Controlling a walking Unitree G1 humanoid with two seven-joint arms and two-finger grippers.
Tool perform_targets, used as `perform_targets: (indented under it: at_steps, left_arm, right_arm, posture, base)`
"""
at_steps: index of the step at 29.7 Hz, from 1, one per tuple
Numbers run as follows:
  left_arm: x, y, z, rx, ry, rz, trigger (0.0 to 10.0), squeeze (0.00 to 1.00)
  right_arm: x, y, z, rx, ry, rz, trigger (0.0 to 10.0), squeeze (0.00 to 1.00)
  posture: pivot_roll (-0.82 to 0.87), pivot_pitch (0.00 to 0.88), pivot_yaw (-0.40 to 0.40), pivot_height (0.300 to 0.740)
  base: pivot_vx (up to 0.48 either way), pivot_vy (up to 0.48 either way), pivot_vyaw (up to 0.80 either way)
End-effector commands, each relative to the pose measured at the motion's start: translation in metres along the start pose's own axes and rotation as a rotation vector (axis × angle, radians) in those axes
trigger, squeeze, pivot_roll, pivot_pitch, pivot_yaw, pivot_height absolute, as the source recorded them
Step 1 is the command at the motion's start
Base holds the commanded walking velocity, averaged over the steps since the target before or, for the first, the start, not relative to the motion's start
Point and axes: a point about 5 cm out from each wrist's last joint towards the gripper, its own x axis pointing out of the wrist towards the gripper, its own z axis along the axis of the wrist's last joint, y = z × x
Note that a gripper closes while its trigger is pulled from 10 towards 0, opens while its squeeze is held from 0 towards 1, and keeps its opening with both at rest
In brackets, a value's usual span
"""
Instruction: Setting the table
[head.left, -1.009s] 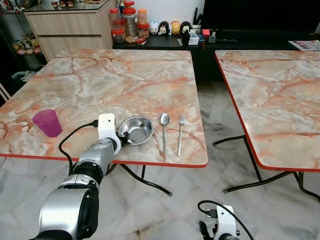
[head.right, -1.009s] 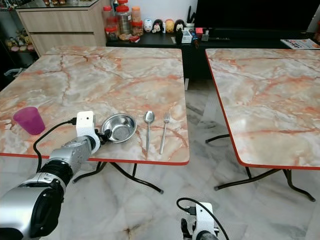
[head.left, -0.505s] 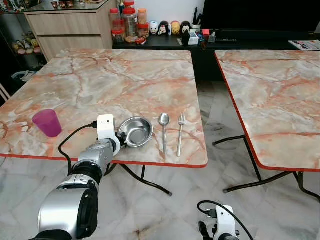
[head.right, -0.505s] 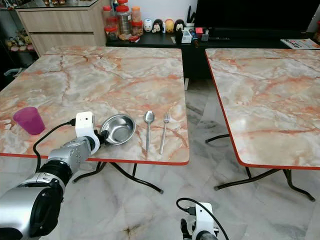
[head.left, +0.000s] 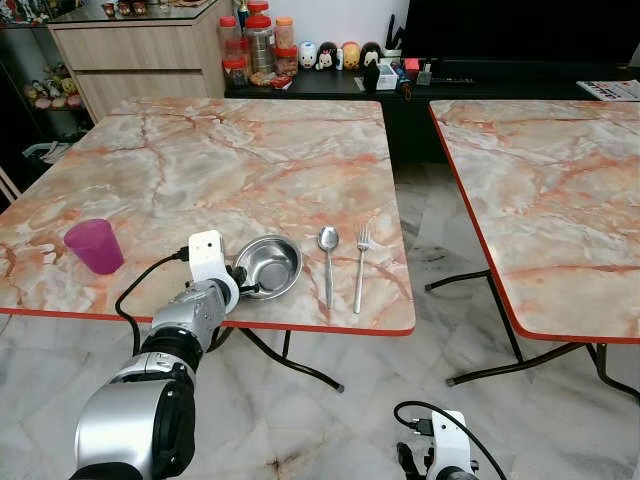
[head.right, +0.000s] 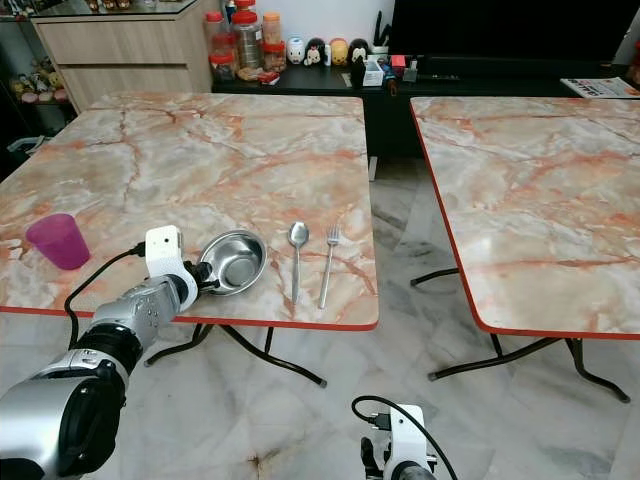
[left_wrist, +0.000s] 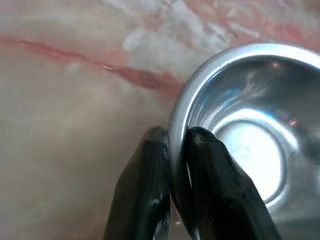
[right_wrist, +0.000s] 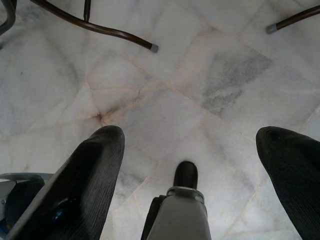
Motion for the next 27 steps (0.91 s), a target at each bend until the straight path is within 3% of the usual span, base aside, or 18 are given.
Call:
perform_targets:
  at_steps: [1,13,14,16,18,19,22,27]
  left_arm:
    - [-0.001,0.006,-0.010,-0.015,0.028,0.025,0.0,0.00]
    - [-0.002,0.008,0.002,-0.155,-0.088,-0.006,0.0,0.00]
    - [-0.004,0.009,0.011,-0.198,-0.174,-0.019,9.4,0.00]
    - [-0.006,0.012,0.019,-0.236,-0.251,-0.010,10.0,0.00]
    - [-0.006,0.013,0.020,-0.241,-0.263,-0.007,10.0,0.00]
    - [-0.009,0.017,0.021,-0.211,-0.319,0.010,10.0,0.00]
    - [-0.013,0.021,0.018,-0.231,-0.401,0.005,10.0,0.00]
    - [-0.021,0.023,0.009,-0.236,-0.493,0.009,10.0,0.00]
  right_arm:
    - [0.000,0.001,0.002,-0.002,0.000,0.003,10.0,0.00]
    - [0.001,0.001,0.004,0.005,-0.013,0.000,10.0,0.00]
    - [0.001,0.001,0.005,0.009,-0.019,-0.001,10.0,0.00]
    - [0.001,0.001,0.006,0.014,-0.026,-0.001,10.0,0.00]
    - [0.001,0.001,0.006,0.014,-0.028,-0.001,10.0,0.00]
    - [0.001,0.000,0.007,0.022,-0.040,-0.002,10.0,0.00]
    - [0.001,-0.001,0.010,0.027,-0.060,-0.002,10.0,0.00]
    - [0.000,-0.002,0.012,0.036,-0.081,-0.003,10.0,0.00]
  posture:
    - [-0.02,0.000,0.000,0.740]
    - [-0.02,0.000,0.000,0.740]
    - [-0.02,0.000,-0.001,0.740]
    - [-0.02,0.000,0.000,0.740]
    - [-0.02,0.000,0.000,0.740]
    - [-0.02,0.000,0.002,0.740]
    - [-0.02,0.000,0.002,0.740]
    - [-0.03,0.000,0.006,0.740]
  base:
    - [0.000,0.000,0.00]
    - [0.000,0.000,0.00]
    - [0.000,0.000,0.00]
    - [0.000,0.000,0.00]
    - [0.000,0.000,0.00]
    - [0.000,0.000,0.00]
    - [0.000,0.000,0.00]
    - [0.000,0.000,0.00]
